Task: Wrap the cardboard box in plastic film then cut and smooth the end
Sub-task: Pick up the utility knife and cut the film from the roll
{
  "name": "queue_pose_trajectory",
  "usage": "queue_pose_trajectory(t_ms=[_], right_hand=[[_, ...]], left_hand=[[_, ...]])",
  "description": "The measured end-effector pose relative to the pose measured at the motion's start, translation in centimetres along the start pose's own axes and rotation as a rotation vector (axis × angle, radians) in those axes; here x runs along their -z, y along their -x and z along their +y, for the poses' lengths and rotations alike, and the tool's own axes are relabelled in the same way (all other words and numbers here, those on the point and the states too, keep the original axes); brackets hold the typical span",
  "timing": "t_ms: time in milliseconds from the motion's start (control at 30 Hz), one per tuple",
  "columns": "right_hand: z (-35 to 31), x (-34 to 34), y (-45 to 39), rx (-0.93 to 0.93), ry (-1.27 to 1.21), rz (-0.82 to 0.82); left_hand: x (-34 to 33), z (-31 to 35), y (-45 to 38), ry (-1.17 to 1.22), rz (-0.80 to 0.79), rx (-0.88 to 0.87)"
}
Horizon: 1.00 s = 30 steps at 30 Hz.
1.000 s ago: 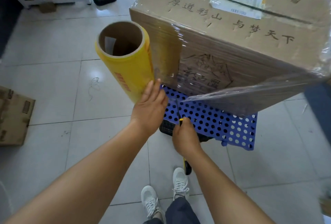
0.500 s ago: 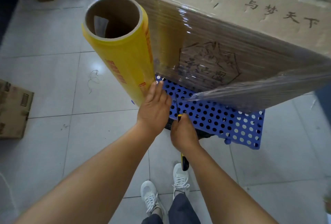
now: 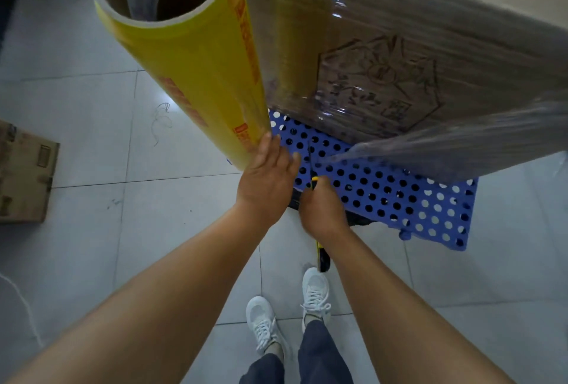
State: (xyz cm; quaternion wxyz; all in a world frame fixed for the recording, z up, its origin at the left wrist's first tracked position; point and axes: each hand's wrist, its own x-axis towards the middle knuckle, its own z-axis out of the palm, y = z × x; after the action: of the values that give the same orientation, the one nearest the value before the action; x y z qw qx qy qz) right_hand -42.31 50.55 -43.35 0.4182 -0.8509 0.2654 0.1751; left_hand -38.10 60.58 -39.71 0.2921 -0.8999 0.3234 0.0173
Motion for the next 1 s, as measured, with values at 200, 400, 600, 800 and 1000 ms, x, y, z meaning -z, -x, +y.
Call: queue_pose_trajectory(t_ms=[200, 400, 600, 800, 1000], right_hand=[[2.6, -1.9, 1.0, -0.018, -0.061, -0.046], [1.4, -1.9, -2.4, 0.019, 0.008, -0.012], [3.3, -2.7, -1.3, 0.004, 0.02, -0.036], [4.7, -3.8, -0.3, -0.006, -0.035, -0.039], [3.5, -2.5, 0.3, 0.074, -0.117, 0.031]], left_hand=[[-1.2, 0.4, -0.6, 0.068, -0.008, -0.053], [-1.2, 0.3, -1.1, 0.091, -0.059, -0.065], [-1.7, 0.6, -1.2, 0.085, -0.073, -0.074], [-2.3, 0.9, -1.1, 0.15, -0.073, -0.135], [-0.4, 0.7, -0.4, 0.302, -0.075, -0.13]])
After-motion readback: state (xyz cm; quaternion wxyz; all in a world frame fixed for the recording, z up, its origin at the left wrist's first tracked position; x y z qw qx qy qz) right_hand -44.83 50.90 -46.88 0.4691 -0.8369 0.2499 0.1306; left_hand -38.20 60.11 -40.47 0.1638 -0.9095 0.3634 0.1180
